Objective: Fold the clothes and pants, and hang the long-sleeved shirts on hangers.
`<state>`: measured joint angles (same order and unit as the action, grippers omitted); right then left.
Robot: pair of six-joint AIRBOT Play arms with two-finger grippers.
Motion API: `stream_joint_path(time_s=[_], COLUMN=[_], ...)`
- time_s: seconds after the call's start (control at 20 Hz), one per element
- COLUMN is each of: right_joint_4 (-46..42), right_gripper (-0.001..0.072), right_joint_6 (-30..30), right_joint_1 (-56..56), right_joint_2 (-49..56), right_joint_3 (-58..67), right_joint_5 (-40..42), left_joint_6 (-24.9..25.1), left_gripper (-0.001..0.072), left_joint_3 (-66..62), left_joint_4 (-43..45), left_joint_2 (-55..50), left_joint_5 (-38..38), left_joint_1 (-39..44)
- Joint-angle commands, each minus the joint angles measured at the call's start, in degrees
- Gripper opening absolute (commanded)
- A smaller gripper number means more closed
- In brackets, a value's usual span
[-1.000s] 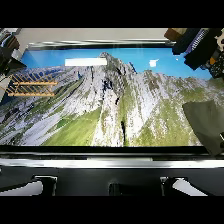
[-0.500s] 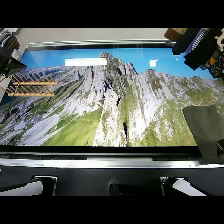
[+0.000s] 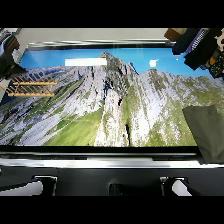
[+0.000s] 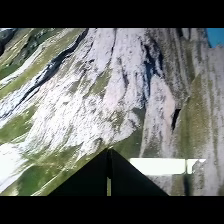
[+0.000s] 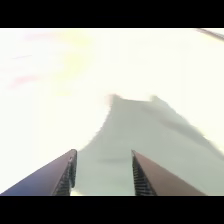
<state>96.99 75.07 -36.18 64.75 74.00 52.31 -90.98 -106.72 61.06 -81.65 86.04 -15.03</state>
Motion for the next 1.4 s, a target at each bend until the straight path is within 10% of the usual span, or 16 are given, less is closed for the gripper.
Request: stream_joint_path(time_s=[0.0,0.25,1.35], right_joint_4=[8.0,7.6,6.8], right_gripper=[0.0318,0.0032,0.0033], right_joint_6=[9.0,15.8,15.4], right_joint_1=[19.8,47.7,59.5], right_joint_2=[4.4,14.2,17.6], right_joint_3=[4.0,4.0,4.0], right_joint_5=[4.7,15.1,18.1], left_joint_6=[4.8,7.2,5.7], left_gripper=[0.0016,0.0016,0.0017], left_joint_3=[2.2,16.3,32.5], left_joint_4=[12.2,16.6,18.1], left_joint_2=[0.5,6.0,7.8], left_joint_5=[2.7,-3.9,-3.1], left_joint_1=[2.6,8.1,10.8])
